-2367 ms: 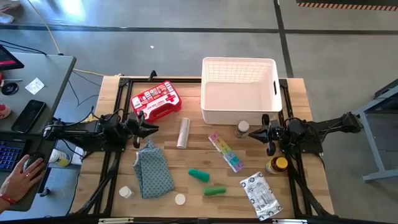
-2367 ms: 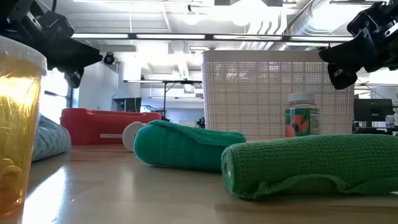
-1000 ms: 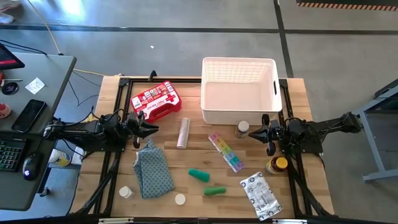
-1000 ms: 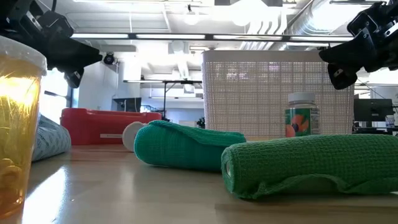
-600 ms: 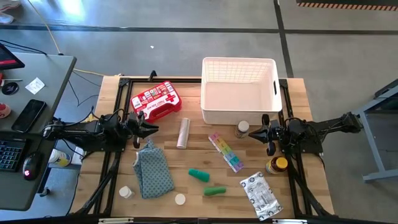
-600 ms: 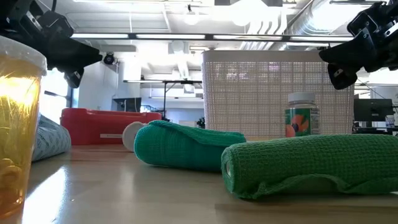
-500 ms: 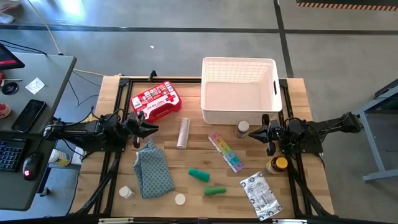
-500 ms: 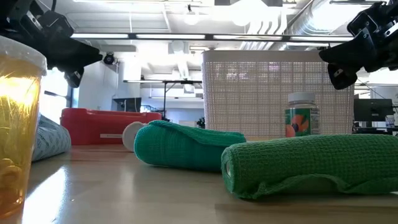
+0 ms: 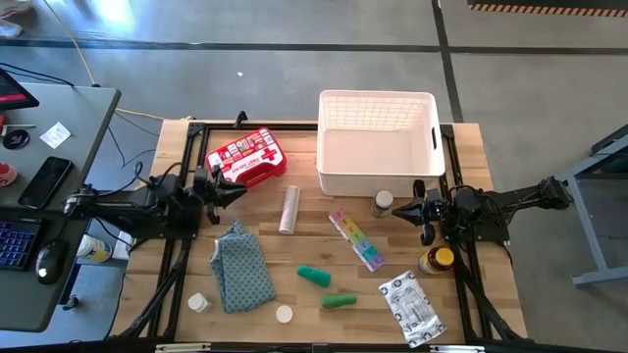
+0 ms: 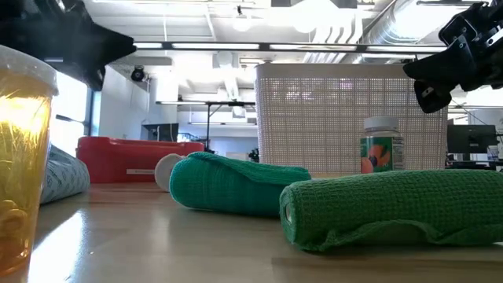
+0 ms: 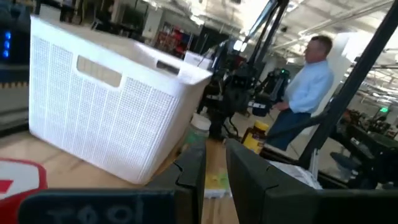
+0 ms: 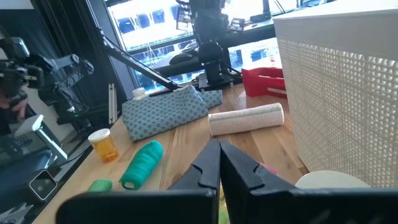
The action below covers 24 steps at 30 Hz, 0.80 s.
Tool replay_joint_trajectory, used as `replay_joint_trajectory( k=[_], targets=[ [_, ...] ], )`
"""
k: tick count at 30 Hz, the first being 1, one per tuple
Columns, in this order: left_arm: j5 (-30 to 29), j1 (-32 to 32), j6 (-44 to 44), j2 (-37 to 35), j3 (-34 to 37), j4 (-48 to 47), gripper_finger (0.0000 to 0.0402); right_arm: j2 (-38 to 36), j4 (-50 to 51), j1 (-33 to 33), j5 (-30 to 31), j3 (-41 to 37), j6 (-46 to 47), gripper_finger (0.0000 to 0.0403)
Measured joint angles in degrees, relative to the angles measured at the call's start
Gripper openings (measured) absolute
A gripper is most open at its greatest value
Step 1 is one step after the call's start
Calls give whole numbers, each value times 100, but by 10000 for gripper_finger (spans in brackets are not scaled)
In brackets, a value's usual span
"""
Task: Pick & place medical supplies in basket/bin
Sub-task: Adjust the white bin
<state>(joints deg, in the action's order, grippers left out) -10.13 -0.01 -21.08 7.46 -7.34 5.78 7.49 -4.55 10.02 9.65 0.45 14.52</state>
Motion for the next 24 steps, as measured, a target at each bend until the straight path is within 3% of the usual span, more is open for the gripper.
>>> replay_joint_trajectory(
  k=[3, 9, 19, 24],
  targets=[
    [23, 0, -404, 414, -467, 86, 99, 0, 0, -1, 0, 0, 0, 0],
    [340, -2, -138, 1698, -1439, 0, 99, 0, 2, -2, 0, 0, 0, 0],
    [188, 0, -1184, 3148, -2939, 180, 99, 0, -54, 0, 89, 1, 13, 0],
    [124, 0, -1739, 3579, -3321, 749, 99, 0, -925, 0, 328, 0, 856, 0]
  ],
)
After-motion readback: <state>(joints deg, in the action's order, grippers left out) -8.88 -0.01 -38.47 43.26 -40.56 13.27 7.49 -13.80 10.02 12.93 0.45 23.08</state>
